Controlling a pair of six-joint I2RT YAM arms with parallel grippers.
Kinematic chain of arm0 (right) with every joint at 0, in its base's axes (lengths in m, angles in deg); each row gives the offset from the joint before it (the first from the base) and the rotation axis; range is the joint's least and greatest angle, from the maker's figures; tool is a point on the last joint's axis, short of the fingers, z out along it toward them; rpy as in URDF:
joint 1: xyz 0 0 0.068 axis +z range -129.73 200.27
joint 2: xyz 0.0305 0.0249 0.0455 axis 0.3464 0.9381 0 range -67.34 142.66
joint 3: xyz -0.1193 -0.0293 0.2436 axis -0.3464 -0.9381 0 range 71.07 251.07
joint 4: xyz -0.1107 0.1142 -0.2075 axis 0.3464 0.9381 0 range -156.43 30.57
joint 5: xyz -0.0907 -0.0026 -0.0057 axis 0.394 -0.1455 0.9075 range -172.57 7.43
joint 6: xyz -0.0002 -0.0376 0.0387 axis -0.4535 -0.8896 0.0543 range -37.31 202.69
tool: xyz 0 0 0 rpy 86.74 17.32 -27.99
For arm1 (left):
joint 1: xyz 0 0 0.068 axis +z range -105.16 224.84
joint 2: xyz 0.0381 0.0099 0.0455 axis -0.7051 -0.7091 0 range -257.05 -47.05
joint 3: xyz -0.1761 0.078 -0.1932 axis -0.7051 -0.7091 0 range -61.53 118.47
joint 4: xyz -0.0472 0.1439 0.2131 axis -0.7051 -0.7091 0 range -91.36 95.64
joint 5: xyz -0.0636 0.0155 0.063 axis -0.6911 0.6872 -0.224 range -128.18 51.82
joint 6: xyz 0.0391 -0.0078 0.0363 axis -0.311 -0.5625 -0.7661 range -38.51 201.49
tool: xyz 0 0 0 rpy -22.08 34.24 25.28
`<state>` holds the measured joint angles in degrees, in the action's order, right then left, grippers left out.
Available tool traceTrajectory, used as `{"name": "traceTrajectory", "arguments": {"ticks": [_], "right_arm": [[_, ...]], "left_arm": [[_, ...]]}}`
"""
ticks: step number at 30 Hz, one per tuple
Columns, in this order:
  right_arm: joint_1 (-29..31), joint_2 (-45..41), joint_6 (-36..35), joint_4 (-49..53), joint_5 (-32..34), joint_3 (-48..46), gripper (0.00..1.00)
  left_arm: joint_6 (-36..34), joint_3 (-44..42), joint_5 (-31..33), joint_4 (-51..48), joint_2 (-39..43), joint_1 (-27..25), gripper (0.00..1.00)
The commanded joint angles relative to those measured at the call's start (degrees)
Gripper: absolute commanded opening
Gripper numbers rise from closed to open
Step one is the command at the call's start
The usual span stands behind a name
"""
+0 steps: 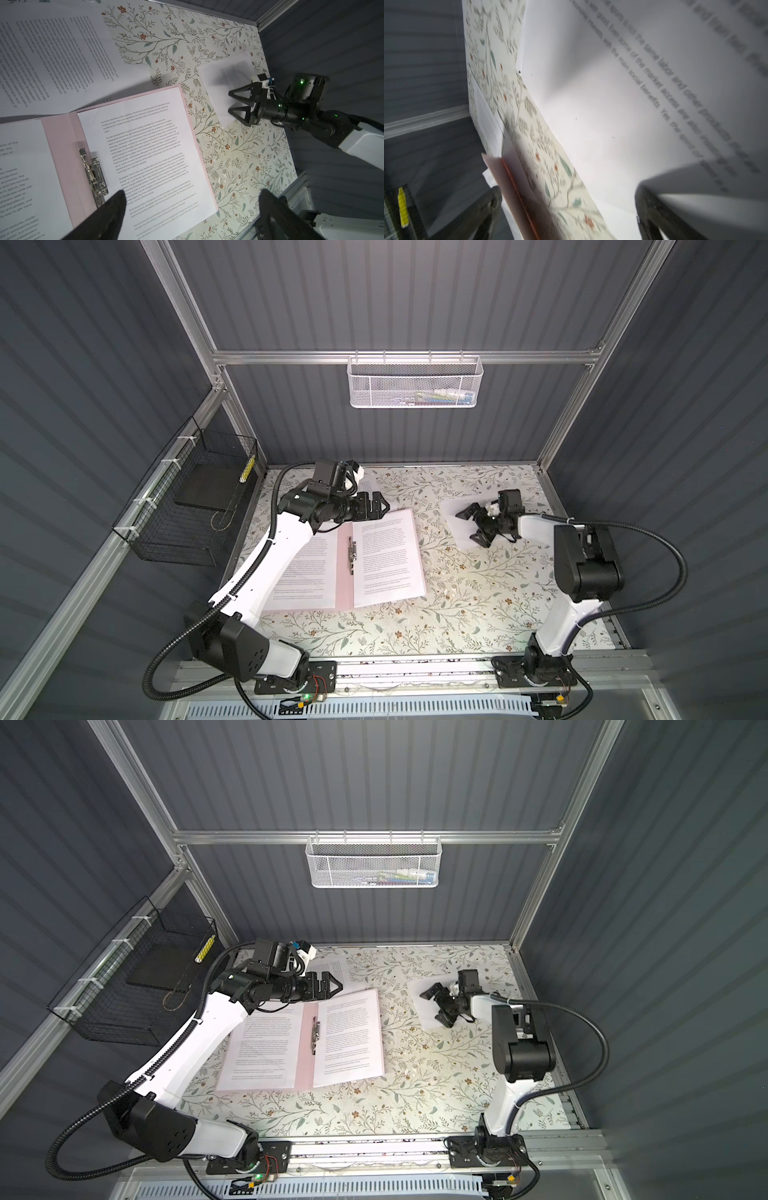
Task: Put the files into the folder
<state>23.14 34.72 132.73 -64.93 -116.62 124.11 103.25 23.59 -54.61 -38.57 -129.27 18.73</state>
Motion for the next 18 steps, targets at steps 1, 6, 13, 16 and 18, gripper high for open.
{"name": "traceTrajectory", "arguments": {"ticks": [1,6,13,16,18], "right_arm": [[0.05,-7.74,0.71,-0.04,-1.56,-9.96,0.99],[-0.60,-25.50,-1.51,7.68,1.66,-20.94,0.99],[-6.84,-37.57,-8.13,19.50,9.74,-16.84,0.99],[-10.79,-32.25,-10.33,20.47,10.29,-11.72,0.99],[-13.39,-27.67,-10.34,20.26,9.84,-9.79,0.99]], "left_arm": [[-1.78,2.99,0.66,-2.18,-2.15,-3.39,1.00],[-1.41,5.65,1.80,-1.74,-6.08,-9.21,1.00],[-0.77,11.69,3.77,0.28,-18.02,-20.74,1.00],[-0.75,18.31,3.33,0.97,-26.88,-24.59,1.00],[-0.73,23.74,2.44,0.53,-33.58,-25.54,1.00]]}}
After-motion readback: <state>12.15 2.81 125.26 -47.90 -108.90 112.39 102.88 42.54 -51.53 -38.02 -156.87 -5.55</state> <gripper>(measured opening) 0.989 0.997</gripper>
